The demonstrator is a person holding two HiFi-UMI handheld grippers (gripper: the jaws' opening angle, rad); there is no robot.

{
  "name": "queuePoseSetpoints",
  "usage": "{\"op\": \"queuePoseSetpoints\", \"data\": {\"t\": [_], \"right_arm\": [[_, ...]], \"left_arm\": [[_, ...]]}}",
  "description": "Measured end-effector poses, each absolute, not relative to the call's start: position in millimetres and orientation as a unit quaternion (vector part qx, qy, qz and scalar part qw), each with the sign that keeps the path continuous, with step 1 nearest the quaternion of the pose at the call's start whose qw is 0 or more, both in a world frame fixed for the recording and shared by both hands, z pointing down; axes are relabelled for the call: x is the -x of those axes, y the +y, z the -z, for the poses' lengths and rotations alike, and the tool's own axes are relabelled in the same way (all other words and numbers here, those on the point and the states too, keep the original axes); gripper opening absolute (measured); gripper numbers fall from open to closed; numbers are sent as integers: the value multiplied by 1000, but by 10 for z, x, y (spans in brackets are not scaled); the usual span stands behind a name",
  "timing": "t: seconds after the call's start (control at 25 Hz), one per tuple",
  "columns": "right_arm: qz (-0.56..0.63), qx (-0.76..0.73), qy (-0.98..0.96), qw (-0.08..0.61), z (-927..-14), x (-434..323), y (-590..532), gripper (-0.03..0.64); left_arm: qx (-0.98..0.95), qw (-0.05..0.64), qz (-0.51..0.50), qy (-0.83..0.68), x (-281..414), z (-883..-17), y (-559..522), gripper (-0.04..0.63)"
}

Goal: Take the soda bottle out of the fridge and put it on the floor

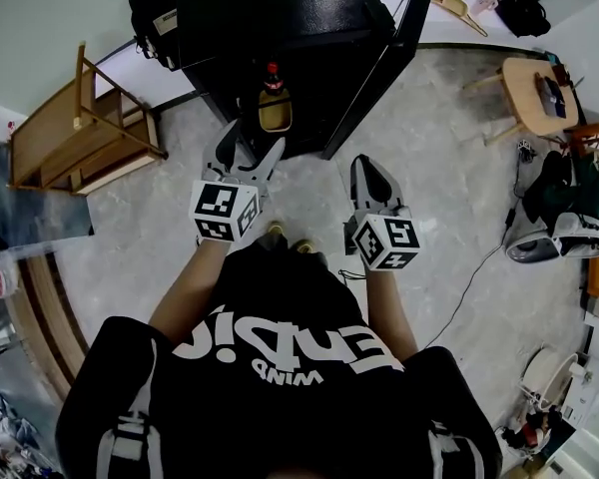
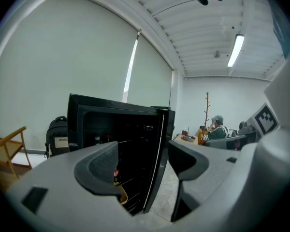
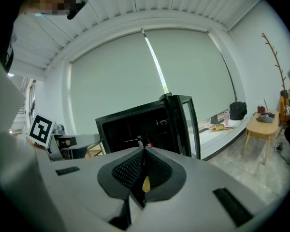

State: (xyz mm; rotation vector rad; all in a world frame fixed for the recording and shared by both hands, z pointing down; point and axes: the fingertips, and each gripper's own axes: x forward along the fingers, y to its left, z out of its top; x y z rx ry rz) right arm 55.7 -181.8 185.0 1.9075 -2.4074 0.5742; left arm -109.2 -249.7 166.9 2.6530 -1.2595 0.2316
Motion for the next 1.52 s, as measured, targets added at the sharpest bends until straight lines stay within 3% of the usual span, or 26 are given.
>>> {"op": "queuePoseSetpoints", "data": {"t": [0.92,1.52], "right_arm": [[-177,-584,-792,12,-2442,-136,-1852,21],[-183,-589,-787,-11,-2968,-327,-1880,21]], "left_arm": [[-882,105,-91,-451,1203,-2497,-2730,318],[-862,95,-81,-492,1016,-3310,-3442,318]]}}
